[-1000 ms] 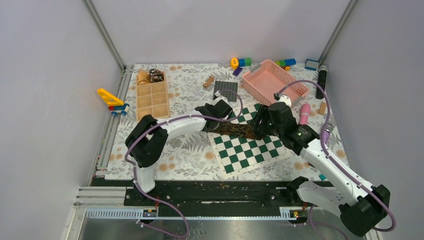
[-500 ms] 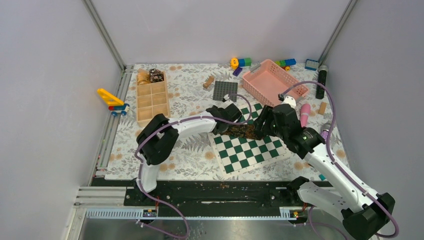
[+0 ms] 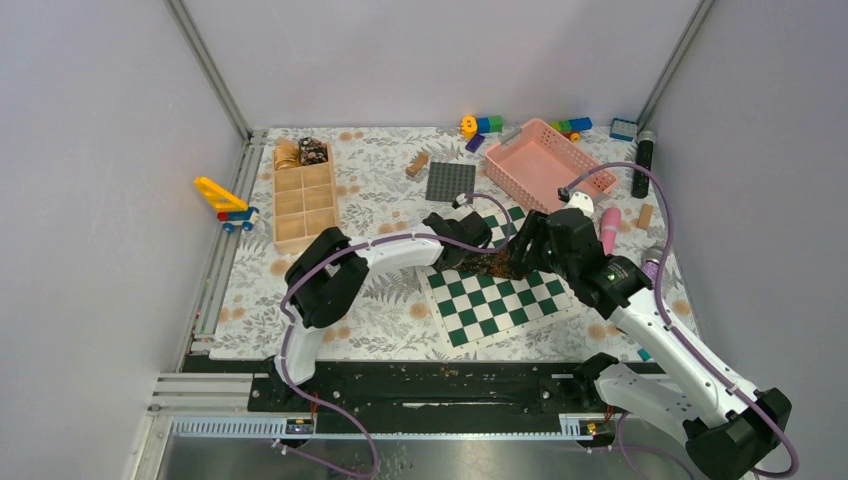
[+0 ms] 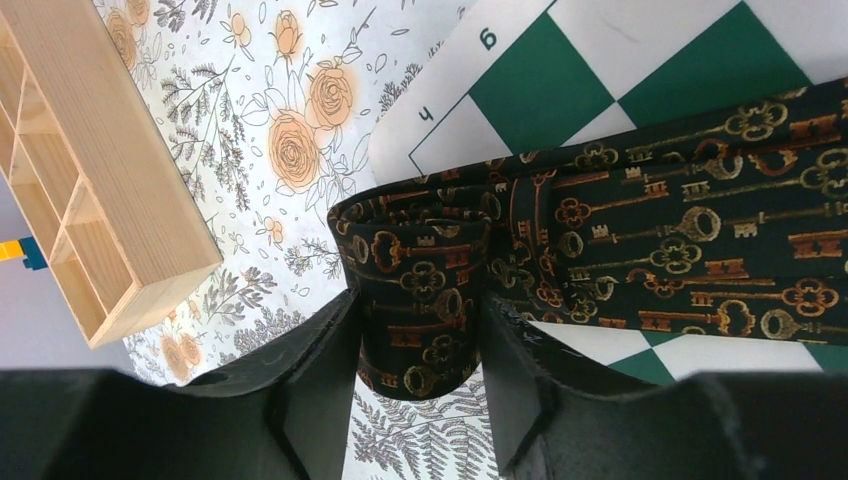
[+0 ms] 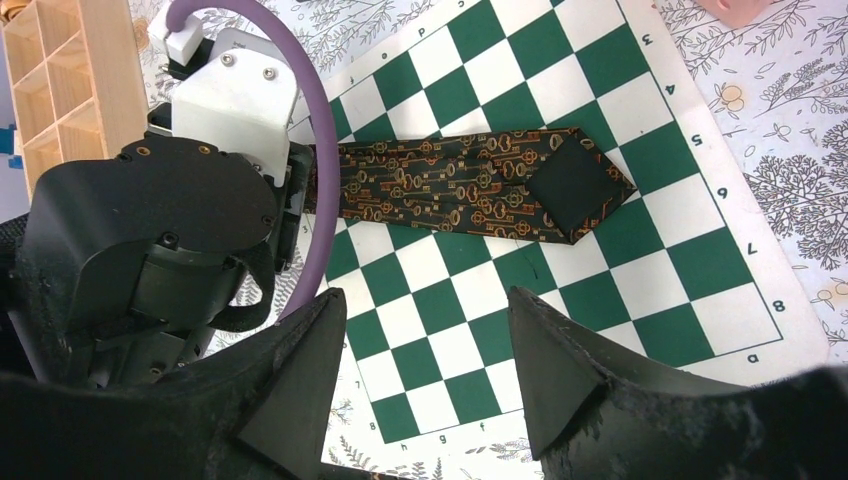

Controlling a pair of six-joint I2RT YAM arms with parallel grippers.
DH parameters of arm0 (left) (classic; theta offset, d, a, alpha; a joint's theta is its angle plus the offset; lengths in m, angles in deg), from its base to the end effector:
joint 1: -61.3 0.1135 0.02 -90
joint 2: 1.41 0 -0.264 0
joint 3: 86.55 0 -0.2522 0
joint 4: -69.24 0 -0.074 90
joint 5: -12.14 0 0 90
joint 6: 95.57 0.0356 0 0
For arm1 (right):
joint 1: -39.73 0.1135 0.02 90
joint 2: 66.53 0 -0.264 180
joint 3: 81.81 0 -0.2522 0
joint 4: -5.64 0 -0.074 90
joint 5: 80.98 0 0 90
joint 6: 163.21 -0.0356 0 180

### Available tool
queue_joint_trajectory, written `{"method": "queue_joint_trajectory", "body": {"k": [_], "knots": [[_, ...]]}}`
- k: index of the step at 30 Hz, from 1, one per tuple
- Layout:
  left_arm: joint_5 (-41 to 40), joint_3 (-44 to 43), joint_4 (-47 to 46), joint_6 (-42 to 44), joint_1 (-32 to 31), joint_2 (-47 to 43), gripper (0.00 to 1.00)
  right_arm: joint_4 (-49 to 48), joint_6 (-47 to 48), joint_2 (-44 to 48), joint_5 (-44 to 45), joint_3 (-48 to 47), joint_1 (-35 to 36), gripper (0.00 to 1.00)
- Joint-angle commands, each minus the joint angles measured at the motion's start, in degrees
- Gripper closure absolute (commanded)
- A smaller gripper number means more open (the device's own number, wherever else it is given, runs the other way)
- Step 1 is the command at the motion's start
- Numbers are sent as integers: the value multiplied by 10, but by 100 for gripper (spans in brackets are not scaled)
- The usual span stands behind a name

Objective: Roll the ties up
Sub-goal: Roll the tie at the center of the board.

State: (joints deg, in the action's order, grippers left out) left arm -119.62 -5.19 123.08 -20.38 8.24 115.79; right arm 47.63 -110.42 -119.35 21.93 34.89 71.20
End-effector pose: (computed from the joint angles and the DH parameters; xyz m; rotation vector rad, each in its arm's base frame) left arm 0.2654 -0.3136 0.1722 0.6613 2.3453 0.5596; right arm 0.1757 0.0982 0.3129 0.2423 2.1283 0.4755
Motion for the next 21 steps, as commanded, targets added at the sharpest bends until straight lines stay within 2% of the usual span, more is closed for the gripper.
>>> {"method": "queue_joint_trajectory", "body": {"k": [1,7,21], "knots": [[10,-25,14,-2,-4,6,52,5,9,12,17,-17,-4,32],[39,-39,19,-4,-7,7,45,14,7,15,14,-27,-6,31],[113,-72,30,-12,-9,17,43,58,17,51,29,-81,-7,30]]}}
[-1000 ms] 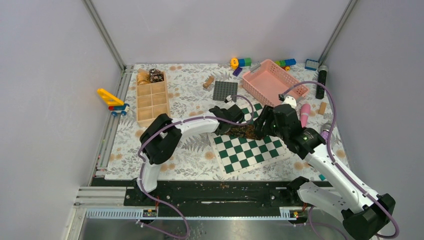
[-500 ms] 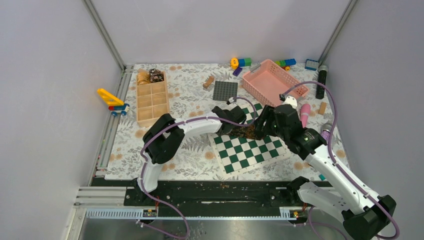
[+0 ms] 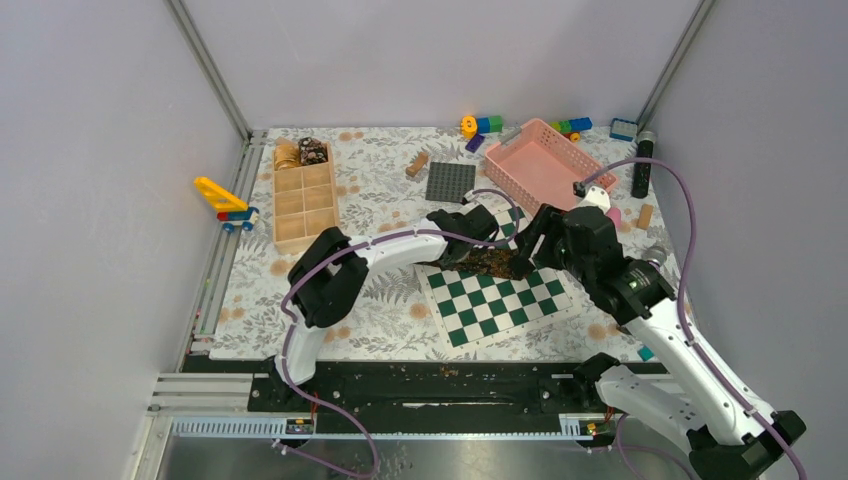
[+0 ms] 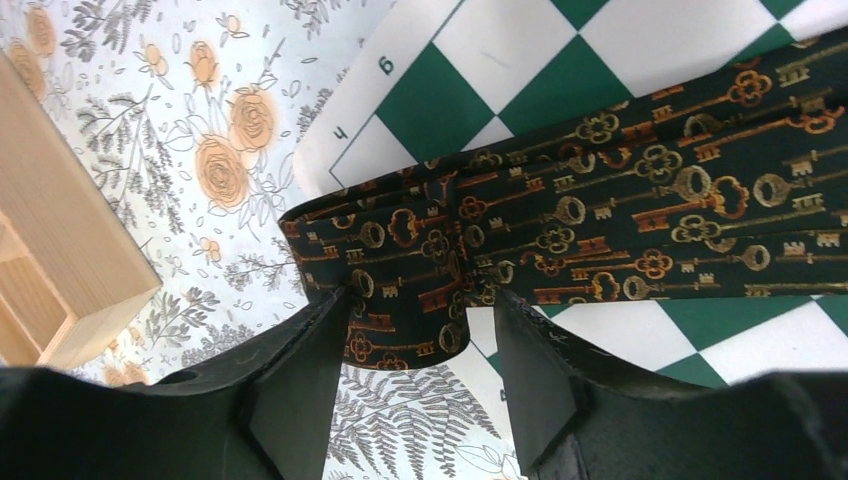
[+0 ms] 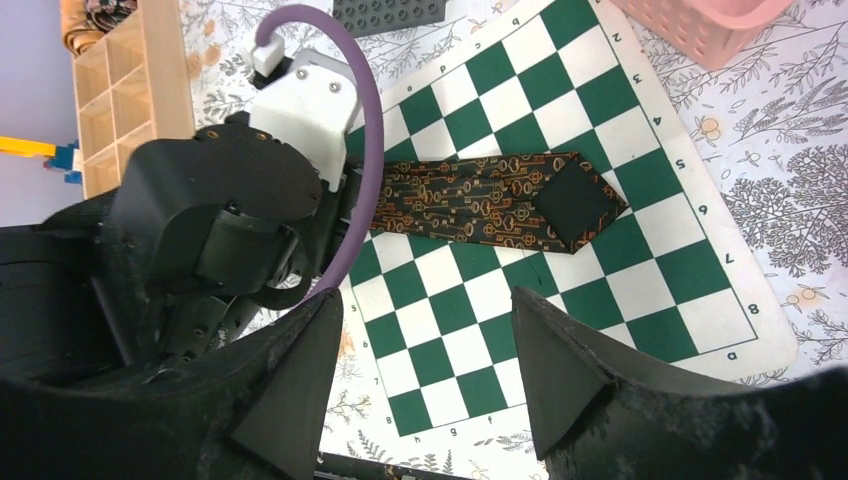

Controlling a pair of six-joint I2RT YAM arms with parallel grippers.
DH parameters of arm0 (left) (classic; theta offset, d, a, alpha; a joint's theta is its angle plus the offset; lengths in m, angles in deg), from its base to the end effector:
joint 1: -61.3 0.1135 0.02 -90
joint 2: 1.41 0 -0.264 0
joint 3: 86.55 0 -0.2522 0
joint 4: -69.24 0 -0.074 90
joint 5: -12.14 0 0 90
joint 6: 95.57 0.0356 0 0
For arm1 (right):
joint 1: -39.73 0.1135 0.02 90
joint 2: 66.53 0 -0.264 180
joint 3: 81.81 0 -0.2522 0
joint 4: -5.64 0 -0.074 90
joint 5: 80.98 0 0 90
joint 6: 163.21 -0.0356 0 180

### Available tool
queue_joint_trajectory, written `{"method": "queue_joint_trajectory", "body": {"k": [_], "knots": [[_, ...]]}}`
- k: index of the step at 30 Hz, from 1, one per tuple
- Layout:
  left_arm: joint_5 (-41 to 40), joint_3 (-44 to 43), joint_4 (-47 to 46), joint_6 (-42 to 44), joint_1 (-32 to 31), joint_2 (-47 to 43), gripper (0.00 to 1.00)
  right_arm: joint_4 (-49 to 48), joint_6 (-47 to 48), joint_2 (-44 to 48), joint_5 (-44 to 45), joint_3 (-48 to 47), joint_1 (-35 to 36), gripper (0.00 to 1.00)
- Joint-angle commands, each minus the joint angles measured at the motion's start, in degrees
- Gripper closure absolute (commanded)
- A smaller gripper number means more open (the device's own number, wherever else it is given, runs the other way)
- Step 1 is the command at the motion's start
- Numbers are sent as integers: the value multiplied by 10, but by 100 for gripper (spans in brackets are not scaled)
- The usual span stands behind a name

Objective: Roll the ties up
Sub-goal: Roll the tie at the center of the board.

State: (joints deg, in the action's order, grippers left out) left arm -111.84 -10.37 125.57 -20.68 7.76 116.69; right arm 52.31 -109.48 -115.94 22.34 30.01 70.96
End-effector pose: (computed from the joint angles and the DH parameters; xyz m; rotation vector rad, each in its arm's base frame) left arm 0.2674 -0.3285 0.1865 0.7018 2.4115 0.3912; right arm 0.1608 0.0879 0.3443 0.2370 2.0666 0.4926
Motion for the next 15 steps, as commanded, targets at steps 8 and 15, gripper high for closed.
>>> {"method": "queue_joint_trajectory", "body": {"k": [8,15], "knots": [[69,-17,-6,-26,-4,-5,43,13,8,34,44,-35,-5,30],[71,-22,-20,-29,-3,-42,40,42,35,26,67,-110,-5,30]]}}
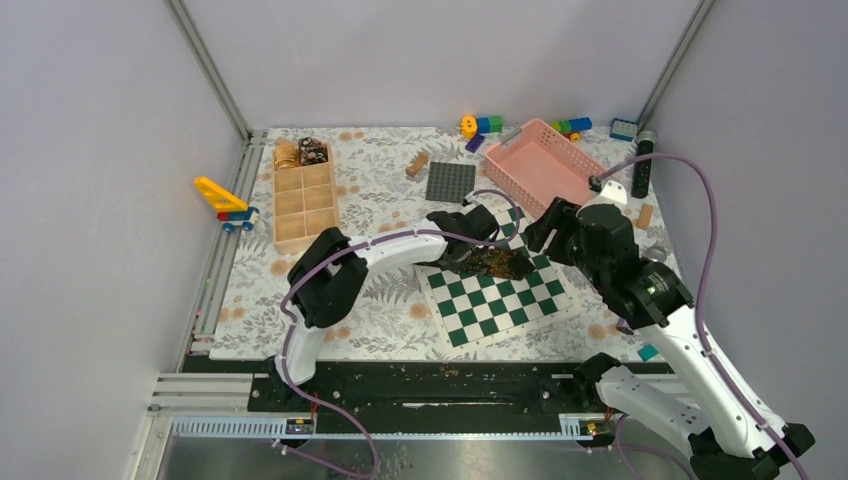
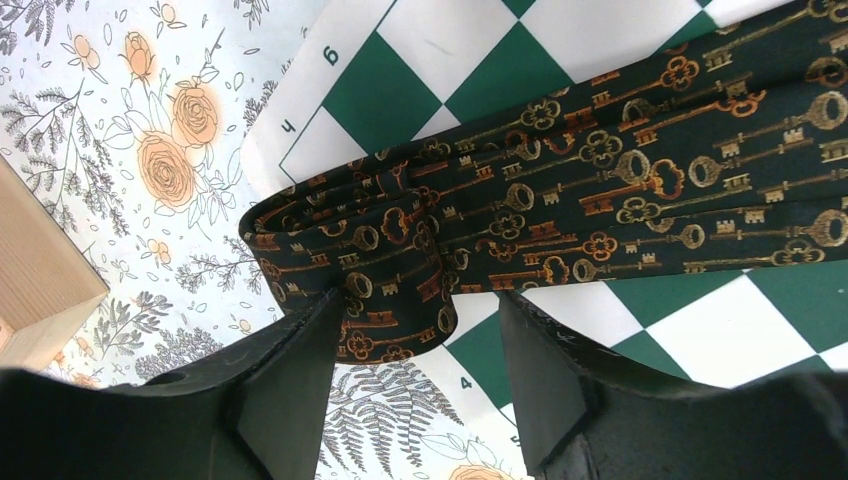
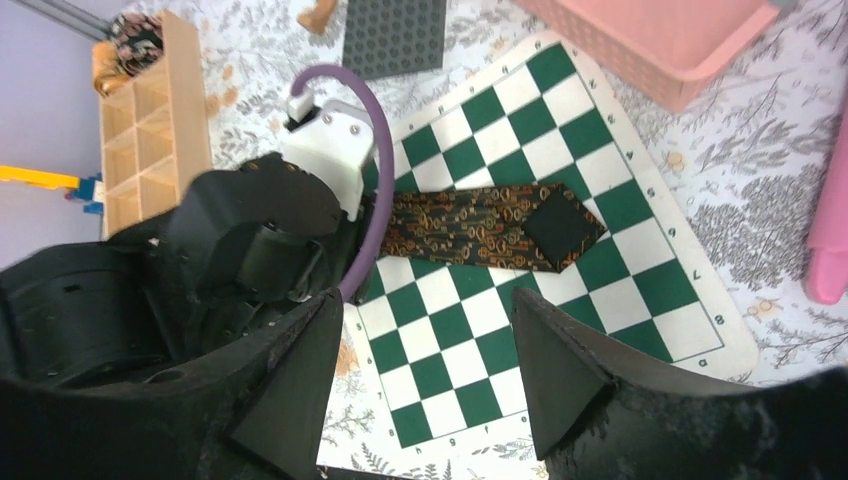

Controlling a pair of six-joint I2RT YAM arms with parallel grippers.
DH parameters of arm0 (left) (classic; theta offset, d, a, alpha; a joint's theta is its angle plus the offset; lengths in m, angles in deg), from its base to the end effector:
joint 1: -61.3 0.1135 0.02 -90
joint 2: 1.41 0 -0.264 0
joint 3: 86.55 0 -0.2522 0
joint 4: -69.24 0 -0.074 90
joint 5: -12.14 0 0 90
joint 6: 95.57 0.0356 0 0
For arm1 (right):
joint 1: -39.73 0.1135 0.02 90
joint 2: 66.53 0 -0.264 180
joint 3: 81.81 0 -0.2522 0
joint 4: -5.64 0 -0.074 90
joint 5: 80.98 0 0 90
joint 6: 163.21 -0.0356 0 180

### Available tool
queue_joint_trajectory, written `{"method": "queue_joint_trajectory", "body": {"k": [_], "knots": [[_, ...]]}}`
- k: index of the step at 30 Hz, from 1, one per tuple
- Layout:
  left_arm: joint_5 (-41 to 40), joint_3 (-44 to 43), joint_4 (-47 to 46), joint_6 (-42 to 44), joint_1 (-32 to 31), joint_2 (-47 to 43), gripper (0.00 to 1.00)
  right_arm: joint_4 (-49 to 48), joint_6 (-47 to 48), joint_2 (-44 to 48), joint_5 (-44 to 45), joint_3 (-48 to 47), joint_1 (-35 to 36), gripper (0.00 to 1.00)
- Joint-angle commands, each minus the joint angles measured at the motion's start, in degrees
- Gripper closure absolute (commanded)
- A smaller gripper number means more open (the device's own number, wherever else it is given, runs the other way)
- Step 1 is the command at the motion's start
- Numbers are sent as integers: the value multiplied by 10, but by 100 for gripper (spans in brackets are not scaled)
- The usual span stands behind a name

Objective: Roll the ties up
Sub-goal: Roll the tie at the center of the board.

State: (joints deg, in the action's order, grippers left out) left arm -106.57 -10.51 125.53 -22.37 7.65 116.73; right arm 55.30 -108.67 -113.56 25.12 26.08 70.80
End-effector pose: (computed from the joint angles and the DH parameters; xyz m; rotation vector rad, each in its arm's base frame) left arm 0.2652 -0.3315 0.1853 0.7038 2.4704 0.2817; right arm 0.1480 0.0777 0.3686 0.2587 1.9959 0.4690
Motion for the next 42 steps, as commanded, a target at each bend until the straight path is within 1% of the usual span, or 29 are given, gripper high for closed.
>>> {"method": "queue_joint_trajectory", "body": {"k": [1,4,7,11,13,16,20,23,25,27,29,31,33,37,40,42], "knots": [[19,-22,-21,-12,-2,-48,40,15,33,2,48,-89,-4,30],[23,-24,-26,-13,-1,-65,38,24,56,-6,65,-143,-4,31],[38,-29,-27,-22,5,-89,37,42,74,-42,65,-201,-9,31],[56,-18,-49,-31,22,-146,35,45,73,-94,47,-256,-26,31],[65,9,-64,-38,39,-186,34,34,64,-114,26,-272,-38,31],[110,80,-110,-59,90,-260,33,24,44,-155,-19,-290,-56,32],[218,228,-231,-109,203,-384,29,-8,25,-210,-76,-278,-59,34],[281,323,-309,-148,277,-441,27,-22,15,-264,-140,-261,-59,37],[328,378,-365,-167,306,-467,27,-52,-3,-292,-188,-228,-59,40],[365,426,-428,-186,323,-477,27,-100,-29,-319,-235,-183,-57,43],[404,470,-506,-209,330,-474,27,-136,-39,-356,-267,-158,-44,47],[430,505,-574,-232,334,-463,28,-146,-26,-400,-275,-156,-17,50],[446,529,-622,-244,334,-447,30,-165,-20,-441,-282,-153,16,50],[446,552,-663,-246,335,-425,33,-219,-38,-506,-290,-144,50,52],[447,552,-669,-244,335,-410,35,-238,-62,-541,-297,-144,58,56],[449,552,-671,-242,335,-402,37,-249,-75,-553,-286,-136,60,58]]}}
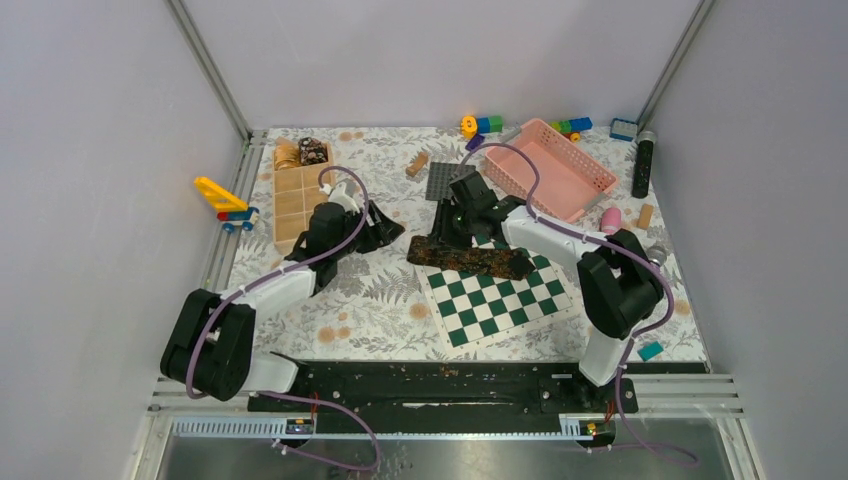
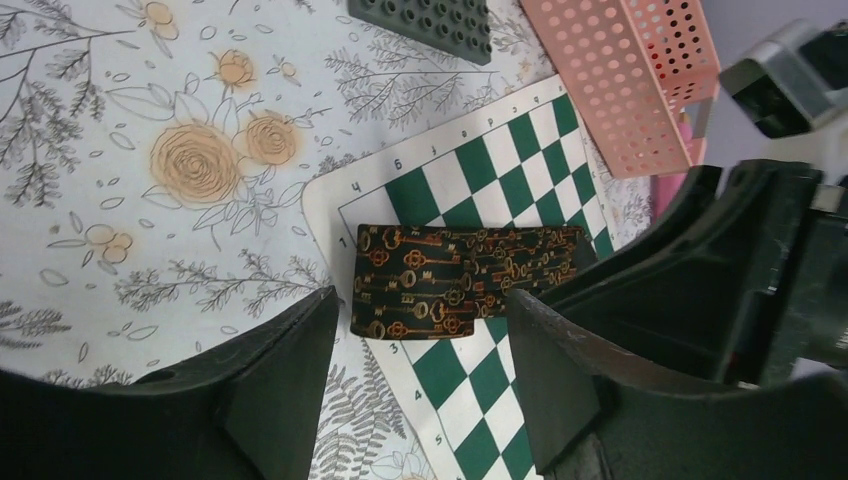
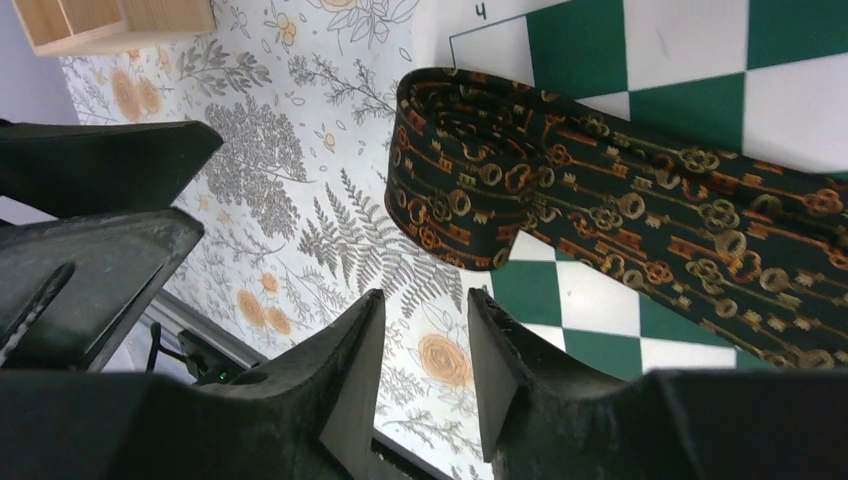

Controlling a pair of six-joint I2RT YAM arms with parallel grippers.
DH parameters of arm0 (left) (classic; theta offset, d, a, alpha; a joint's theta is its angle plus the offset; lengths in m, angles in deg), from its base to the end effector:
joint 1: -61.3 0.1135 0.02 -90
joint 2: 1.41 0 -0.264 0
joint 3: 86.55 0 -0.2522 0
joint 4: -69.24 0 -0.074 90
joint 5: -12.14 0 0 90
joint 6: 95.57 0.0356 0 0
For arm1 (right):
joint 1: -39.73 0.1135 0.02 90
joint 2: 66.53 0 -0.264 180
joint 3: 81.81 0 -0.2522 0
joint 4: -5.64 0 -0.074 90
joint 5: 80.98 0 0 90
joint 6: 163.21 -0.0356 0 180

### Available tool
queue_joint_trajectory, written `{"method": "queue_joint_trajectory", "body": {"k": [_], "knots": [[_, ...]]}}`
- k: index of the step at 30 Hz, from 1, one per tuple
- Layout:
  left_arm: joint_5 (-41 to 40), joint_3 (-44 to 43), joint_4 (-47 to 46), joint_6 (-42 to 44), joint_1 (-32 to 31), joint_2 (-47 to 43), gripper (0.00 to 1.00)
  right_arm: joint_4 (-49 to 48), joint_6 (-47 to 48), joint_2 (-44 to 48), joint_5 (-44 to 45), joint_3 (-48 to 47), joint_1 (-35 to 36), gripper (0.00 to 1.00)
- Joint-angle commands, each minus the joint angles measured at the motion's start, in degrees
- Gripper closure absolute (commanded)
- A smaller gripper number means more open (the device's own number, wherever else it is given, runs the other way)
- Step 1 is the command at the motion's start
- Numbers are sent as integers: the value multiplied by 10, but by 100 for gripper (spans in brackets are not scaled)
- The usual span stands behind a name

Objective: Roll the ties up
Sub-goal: Roll the tie at the center of the board.

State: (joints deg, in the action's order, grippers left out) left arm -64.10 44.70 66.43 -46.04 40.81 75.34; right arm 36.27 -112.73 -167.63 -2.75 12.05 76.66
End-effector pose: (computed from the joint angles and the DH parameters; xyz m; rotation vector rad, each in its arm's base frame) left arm 0.2597 -0.1061 0.2059 -0.2072 2.1094 -0.9002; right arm 0.3079 0.2405 0.2297 -0.0491 2.5268 0.8422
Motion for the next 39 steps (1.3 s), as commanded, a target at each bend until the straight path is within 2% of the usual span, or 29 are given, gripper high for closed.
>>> {"method": "queue_joint_trajectory", "body": {"k": [1,10,18,35,39], "knots": [[25,1,-82,-4,4,15,38,-62,-40,-15,-3,8,0,59],[37,0,-93,2,4,40,41,-90,-56,-44,-8,29,0,61],[44,3,-105,5,4,64,42,-86,-53,-64,25,27,1,61],[80,-2,-151,4,3,132,40,-112,-60,-104,5,19,0,62],[86,-2,-167,-2,3,150,39,-112,-56,-94,4,22,0,59]]}}
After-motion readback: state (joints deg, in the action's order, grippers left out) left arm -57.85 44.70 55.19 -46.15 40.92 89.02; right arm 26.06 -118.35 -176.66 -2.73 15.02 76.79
